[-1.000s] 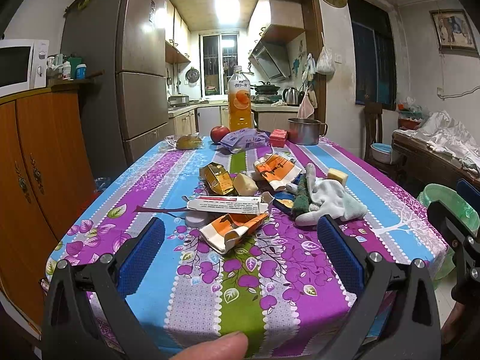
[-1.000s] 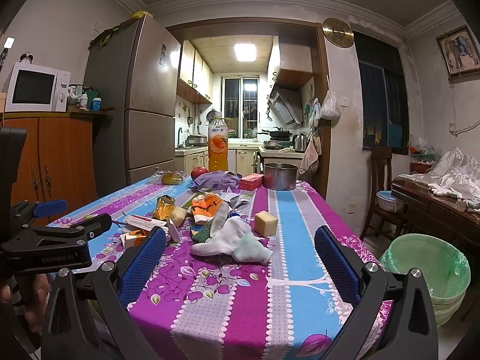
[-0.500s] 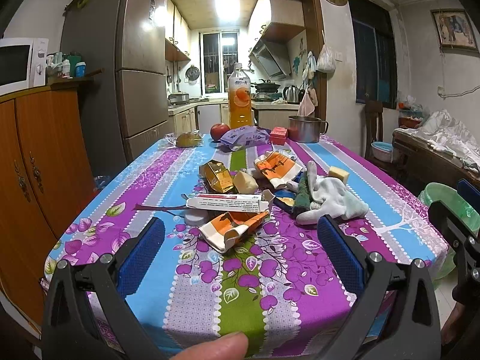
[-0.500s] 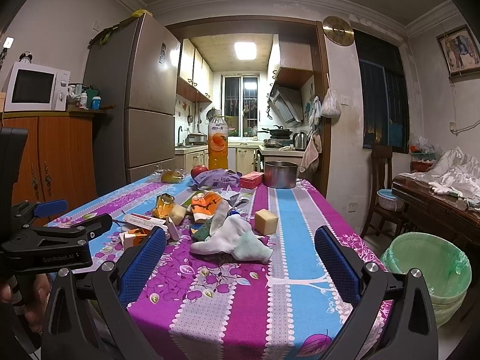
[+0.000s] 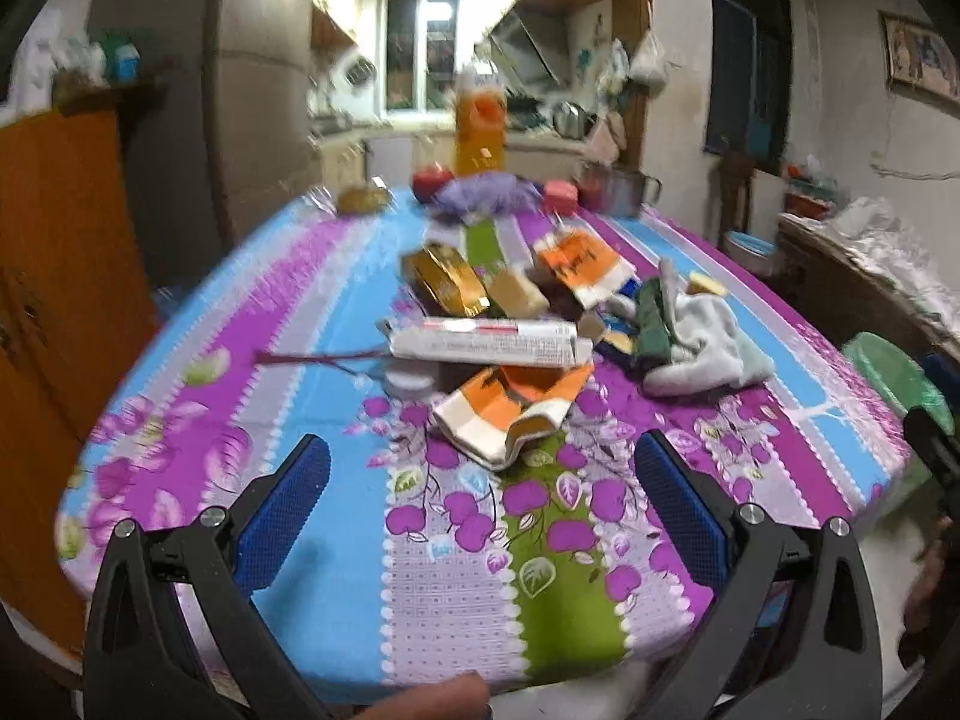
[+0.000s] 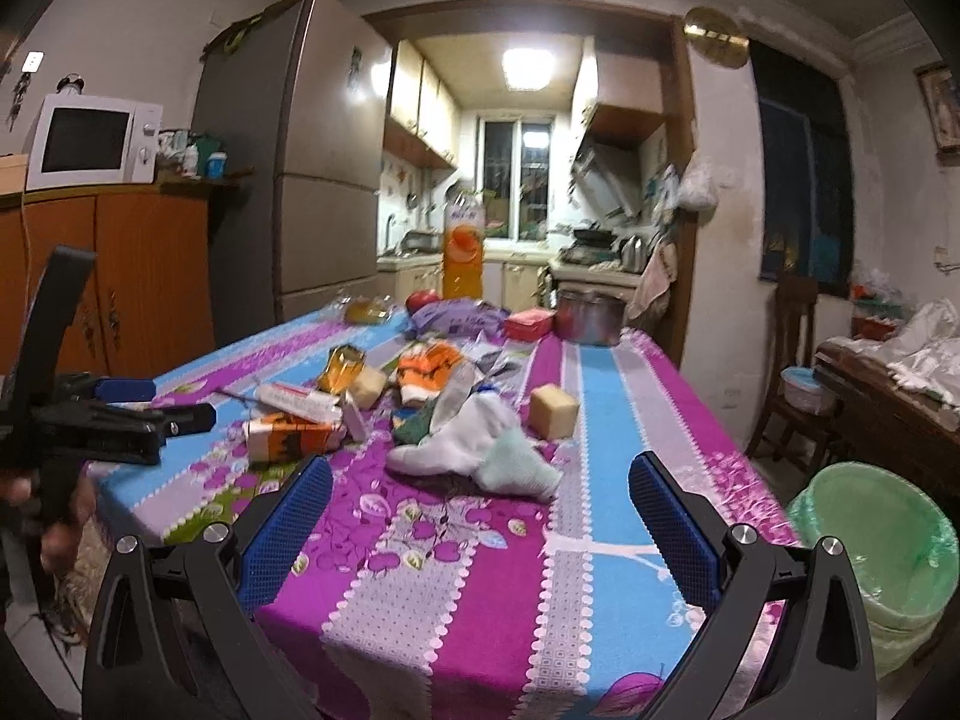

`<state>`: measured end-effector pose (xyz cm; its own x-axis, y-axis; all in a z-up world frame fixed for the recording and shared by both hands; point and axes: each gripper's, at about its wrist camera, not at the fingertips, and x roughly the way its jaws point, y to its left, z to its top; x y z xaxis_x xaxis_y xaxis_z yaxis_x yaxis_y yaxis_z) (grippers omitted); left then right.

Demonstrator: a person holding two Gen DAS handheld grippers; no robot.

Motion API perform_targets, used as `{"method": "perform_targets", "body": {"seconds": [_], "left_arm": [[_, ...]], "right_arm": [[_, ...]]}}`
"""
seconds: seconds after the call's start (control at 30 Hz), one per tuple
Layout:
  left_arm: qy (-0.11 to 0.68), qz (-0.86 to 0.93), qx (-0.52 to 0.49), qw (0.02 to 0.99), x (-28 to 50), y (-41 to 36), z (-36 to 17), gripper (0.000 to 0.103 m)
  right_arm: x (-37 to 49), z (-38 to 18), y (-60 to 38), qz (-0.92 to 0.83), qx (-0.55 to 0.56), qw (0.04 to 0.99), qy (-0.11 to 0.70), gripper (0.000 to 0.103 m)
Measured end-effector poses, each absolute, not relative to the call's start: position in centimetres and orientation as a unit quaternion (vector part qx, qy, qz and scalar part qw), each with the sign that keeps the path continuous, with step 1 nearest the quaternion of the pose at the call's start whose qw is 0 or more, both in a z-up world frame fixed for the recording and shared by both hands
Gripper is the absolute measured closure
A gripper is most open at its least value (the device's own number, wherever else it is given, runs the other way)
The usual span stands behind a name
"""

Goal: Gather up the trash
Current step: 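Grasp the orange-white wrapper with the left gripper while the right gripper grasps the white cloth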

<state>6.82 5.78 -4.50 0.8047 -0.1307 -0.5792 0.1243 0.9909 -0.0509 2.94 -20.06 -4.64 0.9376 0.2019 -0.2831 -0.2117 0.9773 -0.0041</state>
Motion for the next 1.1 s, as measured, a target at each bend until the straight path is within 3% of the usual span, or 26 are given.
{"method": "perform_targets", "body": {"seconds": [0.1,0.2,0.5,0.67,0.77,0.9,1.1], "left_arm": [[0.34,-0.103,-0.004,0.935,8.8,6.2,-5.7,0.006],[0.35,-0.121,0.013,0.929,10.2,5.5,-6.1,0.016],[0.394,-0.164,0.055,0.903,14.0,2.8,-8.0,0.06],[0.395,-0.152,0.052,0.905,14.8,2.9,-8.0,0.09],[0.391,-0.15,0.044,0.907,14.6,3.1,-7.7,0.093],[0.386,-0.148,0.025,0.91,14.2,3.9,-7.3,0.094],[0.393,-0.154,0.009,0.906,14.7,4.3,-8.1,0.094]], "right_arm": [[4.3,-5.4,-20.0,0.12,-0.01,0.979,0.164,0.004],[5.3,-6.0,-19.6,0.129,-0.015,0.976,0.177,0.004],[8.9,-6.8,-19.0,0.173,-0.043,0.96,0.217,0.004],[13.2,-6.5,-19.4,0.202,-0.08,0.944,0.249,0.005],[15.9,-6.0,-19.7,0.217,-0.086,0.934,0.272,0.015],[16.8,-4.9,-17.8,0.261,-0.12,0.917,0.277,0.042],[16.4,-6.4,-12.2,0.325,-0.205,0.877,0.29,0.064]]}}
